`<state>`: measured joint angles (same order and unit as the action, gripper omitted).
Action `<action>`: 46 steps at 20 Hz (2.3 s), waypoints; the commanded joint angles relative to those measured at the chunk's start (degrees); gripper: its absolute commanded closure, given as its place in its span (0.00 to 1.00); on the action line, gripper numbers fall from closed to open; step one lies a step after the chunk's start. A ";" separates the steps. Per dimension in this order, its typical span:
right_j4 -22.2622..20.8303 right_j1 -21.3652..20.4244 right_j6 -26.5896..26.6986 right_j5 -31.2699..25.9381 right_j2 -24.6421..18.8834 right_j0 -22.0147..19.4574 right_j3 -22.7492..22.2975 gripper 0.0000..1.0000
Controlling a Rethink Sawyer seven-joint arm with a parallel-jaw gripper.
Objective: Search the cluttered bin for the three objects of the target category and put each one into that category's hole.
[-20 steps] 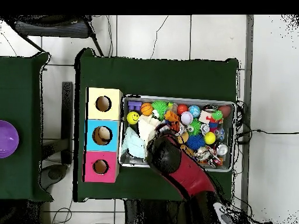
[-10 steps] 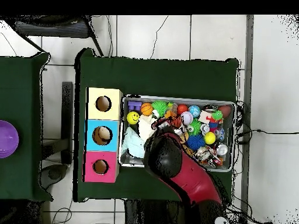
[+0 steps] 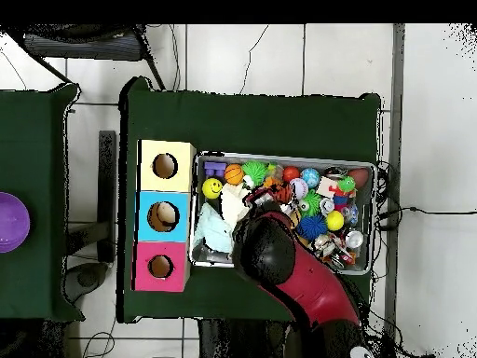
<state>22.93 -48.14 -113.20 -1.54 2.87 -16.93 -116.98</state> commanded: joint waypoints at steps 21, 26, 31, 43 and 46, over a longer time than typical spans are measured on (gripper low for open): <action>-4.08 8.25 -7.46 3.17 -9.82 -5.85 4.16 0.00; -3.23 7.80 -7.20 0.75 -4.87 -2.67 4.33 0.00; -1.91 7.02 -7.51 -1.50 -0.58 -0.32 4.89 0.00; -3.53 10.91 -5.85 -0.91 2.07 -1.90 6.03 0.00; -4.17 11.56 -5.77 -0.43 1.21 -3.10 5.56 0.00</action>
<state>20.75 -39.78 -113.20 -0.34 4.70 -17.85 -114.85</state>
